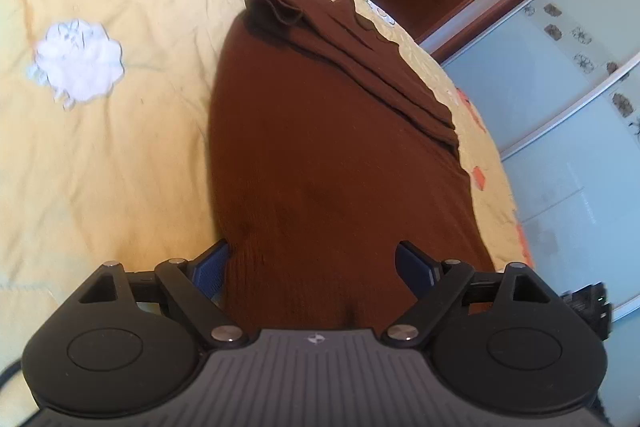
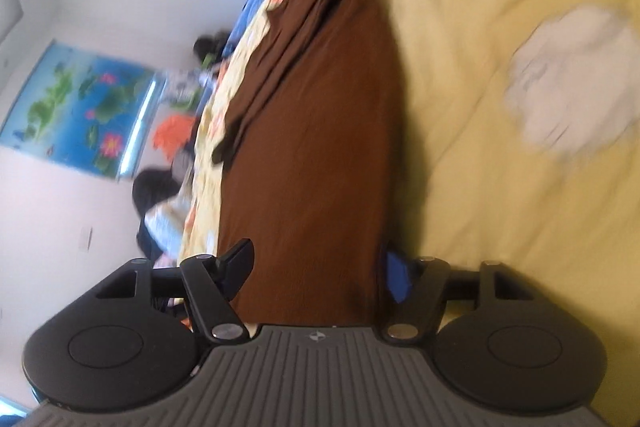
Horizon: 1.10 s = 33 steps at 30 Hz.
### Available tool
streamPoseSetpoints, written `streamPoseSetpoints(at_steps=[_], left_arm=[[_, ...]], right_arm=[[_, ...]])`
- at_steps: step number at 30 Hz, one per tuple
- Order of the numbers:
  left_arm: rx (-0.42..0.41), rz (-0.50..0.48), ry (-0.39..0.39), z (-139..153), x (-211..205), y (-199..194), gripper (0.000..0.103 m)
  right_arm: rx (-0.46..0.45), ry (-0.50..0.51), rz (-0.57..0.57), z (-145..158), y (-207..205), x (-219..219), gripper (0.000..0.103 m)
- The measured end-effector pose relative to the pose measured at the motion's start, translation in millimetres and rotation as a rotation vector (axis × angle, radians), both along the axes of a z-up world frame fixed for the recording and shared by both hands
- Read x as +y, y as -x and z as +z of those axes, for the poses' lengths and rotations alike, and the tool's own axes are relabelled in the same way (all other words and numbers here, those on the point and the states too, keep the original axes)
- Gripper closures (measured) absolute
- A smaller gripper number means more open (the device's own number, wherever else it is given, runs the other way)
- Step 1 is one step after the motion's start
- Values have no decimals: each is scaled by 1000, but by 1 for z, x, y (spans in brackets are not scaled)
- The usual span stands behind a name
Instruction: Fold small clothes
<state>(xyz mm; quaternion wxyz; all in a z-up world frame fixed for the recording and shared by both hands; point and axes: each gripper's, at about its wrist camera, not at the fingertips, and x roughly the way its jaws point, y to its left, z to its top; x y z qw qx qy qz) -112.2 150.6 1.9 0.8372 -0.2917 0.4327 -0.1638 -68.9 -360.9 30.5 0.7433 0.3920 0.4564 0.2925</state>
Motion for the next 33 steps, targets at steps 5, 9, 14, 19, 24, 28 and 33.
streamPoseSetpoints(at_steps=[5,9,14,19,24,28,33], left_arm=[[89,33,-70,-4,8,-4,96],[51,20,-152,0,20,10,96],[15,-39,-235,17,17,4,87],[-212,115,-387,72,17,-22,25],[-315,124,-563,68,-69,-94,24],[-187,47,-657,19,-114,-129,24],[-237,51,-664,-4,-106,-107,0]], right_arm=[[-5,66,18,-5,2,3,92],[-46,157,-15,-3,19,-23,99],[-33,144,-45,1,14,-24,82],[-264,298,-231,56,-20,-7,23],[-452,469,-152,68,-101,90,7],[-399,775,-166,36,-148,146,6],[-469,922,-203,20,-128,154,0]])
